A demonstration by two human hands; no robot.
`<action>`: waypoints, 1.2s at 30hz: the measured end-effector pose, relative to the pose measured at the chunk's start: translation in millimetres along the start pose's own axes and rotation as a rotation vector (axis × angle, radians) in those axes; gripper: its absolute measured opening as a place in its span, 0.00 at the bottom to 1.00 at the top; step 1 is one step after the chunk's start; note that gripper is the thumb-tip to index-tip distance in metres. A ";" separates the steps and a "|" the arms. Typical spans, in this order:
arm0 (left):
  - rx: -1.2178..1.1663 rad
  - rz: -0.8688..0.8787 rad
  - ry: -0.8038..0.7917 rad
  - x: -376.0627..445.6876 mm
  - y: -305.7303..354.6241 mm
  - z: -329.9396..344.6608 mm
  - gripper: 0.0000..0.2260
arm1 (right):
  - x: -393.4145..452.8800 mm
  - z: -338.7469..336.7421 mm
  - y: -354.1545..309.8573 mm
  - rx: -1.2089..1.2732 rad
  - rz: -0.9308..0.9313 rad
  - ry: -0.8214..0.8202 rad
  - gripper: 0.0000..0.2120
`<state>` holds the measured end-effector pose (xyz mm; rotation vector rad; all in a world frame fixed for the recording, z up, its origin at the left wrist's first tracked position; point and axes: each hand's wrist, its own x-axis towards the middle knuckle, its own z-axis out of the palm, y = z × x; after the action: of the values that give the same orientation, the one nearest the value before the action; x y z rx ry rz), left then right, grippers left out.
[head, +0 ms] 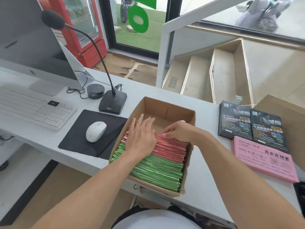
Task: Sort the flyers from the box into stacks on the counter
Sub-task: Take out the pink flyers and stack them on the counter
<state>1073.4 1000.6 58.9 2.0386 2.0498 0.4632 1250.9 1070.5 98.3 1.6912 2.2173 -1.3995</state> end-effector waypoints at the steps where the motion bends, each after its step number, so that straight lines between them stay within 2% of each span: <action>1: -0.008 0.002 0.003 0.0 -0.4 0.0 0.23 | -0.6 -1.0 0.4 0.030 0.002 -0.012 0.08; 6: -0.032 0.006 0.016 0.7 -1.8 1.2 0.23 | -2.9 -0.9 -4.4 0.002 0.016 -0.005 0.08; 9: -0.024 0.005 0.015 1.1 -1.9 1.2 0.23 | -3.2 0.7 -12.5 -0.147 -0.005 0.035 0.11; 14: 0.005 0.017 0.017 2.0 -2.7 2.2 0.25 | -1.0 19.2 -19.0 -0.427 -0.043 0.203 0.15; 19: -0.039 0.012 0.062 0.3 -4.1 4.2 0.27 | -4.5 29.5 -13.9 -0.325 0.014 0.299 0.12; 21: -0.179 -0.027 0.129 0.4 -3.6 1.4 0.26 | -9.8 27.5 -16.2 -0.339 0.020 0.377 0.13; 23: -0.441 -0.124 0.237 -1.9 -3.2 -5.3 0.25 | -20.9 19.9 -18.0 -0.303 -0.038 0.436 0.12; 26: -0.767 -0.260 0.491 -7.2 0.8 -24.1 0.16 | -51.2 -1.7 -19.7 -0.134 -0.277 0.531 0.10; 27: -0.846 -0.328 0.519 -6.9 4.0 -31.3 0.13 | -63.3 -8.9 -17.9 -0.074 -0.376 0.577 0.09; 28: -0.976 -0.417 0.459 -3.6 7.2 -36.9 0.14 | -74.4 -15.4 -13.2 -0.008 -0.456 0.616 0.10; 29: -1.152 -0.504 0.267 0.4 13.4 -44.3 0.17 | -84.5 -21.4 -7.0 0.052 -0.515 0.644 0.11; 31: -1.515 -0.556 -0.370 6.0 31.9 -56.6 0.31 | -102.1 -31.9 6.4 0.120 -0.574 0.672 0.16; 32: -1.610 -0.481 -0.635 5.8 44.7 -60.4 0.33 | -109.2 -35.9 15.4 0.135 -0.567 0.667 0.18; 33: -1.653 -0.385 -0.769 4.7 59.7 -61.0 0.31 | -115.6 -38.7 23.5 0.148 -0.552 0.652 0.20; 34: -1.651 -0.305 -0.796 3.7 75.3 -59.7 0.25 | -120.1 -40.9 33.7 0.161 -0.527 0.641 0.21; 36: -1.604 -0.268 -0.726 3.4 107.2 -53.4 0.14 | -130.3 -42.3 48.8 0.313 -0.447 0.626 0.22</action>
<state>1153.5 999.4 148.0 0.7086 0.8070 0.7626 1362.5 999.3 158.3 2.0465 2.9982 -1.5179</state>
